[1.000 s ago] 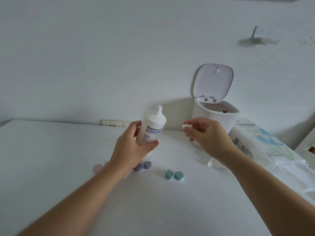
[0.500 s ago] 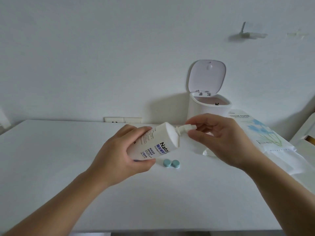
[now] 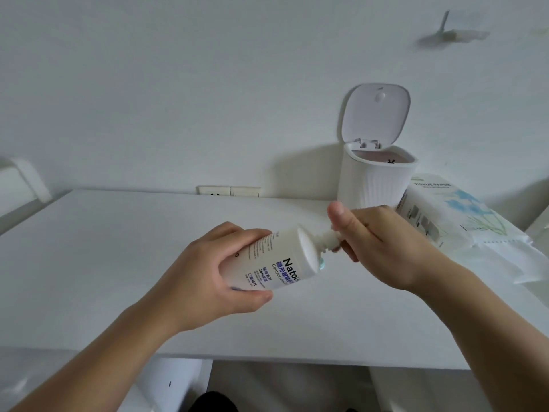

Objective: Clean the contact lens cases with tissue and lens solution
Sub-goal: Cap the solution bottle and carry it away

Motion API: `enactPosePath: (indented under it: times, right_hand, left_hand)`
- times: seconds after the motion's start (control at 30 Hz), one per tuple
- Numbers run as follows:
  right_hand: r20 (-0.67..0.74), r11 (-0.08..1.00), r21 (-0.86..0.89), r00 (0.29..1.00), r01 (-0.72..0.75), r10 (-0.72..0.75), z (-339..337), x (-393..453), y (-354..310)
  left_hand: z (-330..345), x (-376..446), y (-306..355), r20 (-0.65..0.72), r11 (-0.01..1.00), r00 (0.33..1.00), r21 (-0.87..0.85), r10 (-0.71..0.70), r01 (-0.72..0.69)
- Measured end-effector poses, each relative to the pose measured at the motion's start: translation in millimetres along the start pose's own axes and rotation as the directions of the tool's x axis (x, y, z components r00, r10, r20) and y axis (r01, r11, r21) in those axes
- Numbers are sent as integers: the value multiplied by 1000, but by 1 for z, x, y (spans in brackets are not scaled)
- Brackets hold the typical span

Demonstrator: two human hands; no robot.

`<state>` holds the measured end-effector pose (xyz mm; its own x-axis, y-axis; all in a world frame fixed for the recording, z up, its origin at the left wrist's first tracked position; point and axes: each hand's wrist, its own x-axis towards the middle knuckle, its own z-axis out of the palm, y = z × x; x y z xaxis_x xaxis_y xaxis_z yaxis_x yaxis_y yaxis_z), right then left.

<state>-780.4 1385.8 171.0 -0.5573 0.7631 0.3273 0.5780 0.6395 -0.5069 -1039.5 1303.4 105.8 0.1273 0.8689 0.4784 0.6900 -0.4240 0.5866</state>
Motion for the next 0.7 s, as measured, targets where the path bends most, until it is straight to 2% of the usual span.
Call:
enactPosePath:
  times: [0.1,0.13,0.17,0.27,0.4,0.57,0.67,0.7]
  right_hand:
    - [113,966,256,991,43,-74,-7,-6,2]
    - [140,958,278,984,71,-114,-8,-9,4]
    - [147,961,253,978,108,-149,-8,-11,3]
    - [84,987,36,984,157,-159,1,-13,-5]
    - [-7,984,-171,999,40,-42,11,-11,-10]
    - [8,980,72,982,186,-187,10,-18,-11]
    - [-98,985,27,981,170,-167,20,-22,-13]
    - [-141,992,51,984,113,-105,23,-22,-15]
  left_hand:
    - [0,-5,-2,-21,1000,1000,-17,-9,9]
    - [-1,-6,-2,-21,1000,1000,-21,-9,9]
    - [0,-7,-1,-21,1000,1000,-25,-8,8]
    - [1,-10,0,-22,999,1000,-39,-17,16]
    - [3,-16,5,-5,1000,1000,-18,-15,15]
    - [-3,-20,8,-1,998,1000,-65,-25,24]
    - [-4,-21,16,14,998,1000,-64,-5,6]
    - [-3,-21,19,5,998,1000,-57,4,-3]
